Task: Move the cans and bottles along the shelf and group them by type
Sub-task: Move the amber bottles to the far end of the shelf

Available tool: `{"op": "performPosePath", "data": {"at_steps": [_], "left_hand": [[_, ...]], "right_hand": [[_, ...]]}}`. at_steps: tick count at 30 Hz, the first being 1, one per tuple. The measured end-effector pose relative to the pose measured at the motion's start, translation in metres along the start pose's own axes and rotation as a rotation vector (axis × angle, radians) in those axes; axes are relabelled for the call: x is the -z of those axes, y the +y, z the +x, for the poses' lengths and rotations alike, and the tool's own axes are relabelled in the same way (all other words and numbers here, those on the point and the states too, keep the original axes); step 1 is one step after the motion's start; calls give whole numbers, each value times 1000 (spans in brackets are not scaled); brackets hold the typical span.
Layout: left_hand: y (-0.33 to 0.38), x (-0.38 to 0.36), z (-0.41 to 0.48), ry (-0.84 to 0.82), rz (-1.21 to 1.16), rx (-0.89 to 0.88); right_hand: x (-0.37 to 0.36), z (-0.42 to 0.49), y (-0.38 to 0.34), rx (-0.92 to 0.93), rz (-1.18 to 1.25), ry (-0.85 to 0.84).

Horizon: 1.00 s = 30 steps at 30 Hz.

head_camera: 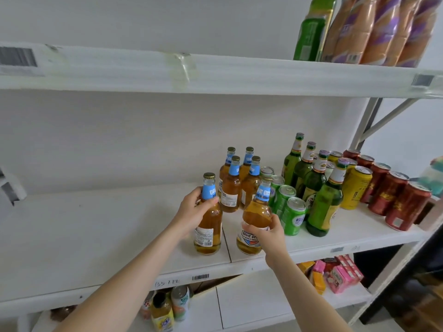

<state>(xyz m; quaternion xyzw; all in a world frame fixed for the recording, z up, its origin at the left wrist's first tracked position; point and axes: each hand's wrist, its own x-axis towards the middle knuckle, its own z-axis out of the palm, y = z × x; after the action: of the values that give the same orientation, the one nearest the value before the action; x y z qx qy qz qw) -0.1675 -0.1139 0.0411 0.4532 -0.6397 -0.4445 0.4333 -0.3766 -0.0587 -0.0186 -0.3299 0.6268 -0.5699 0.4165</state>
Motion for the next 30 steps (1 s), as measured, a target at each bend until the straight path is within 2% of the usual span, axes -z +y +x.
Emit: {"op": "performPosePath", "data": {"at_steps": [11,30], "left_hand": [[-15,-72,47,66,-29,-22],[-32,-81,83,51,-50,-16]], "right_hand": [[29,78,10,89,-4,-103],[21,119,21,202,-14,-155]]}}
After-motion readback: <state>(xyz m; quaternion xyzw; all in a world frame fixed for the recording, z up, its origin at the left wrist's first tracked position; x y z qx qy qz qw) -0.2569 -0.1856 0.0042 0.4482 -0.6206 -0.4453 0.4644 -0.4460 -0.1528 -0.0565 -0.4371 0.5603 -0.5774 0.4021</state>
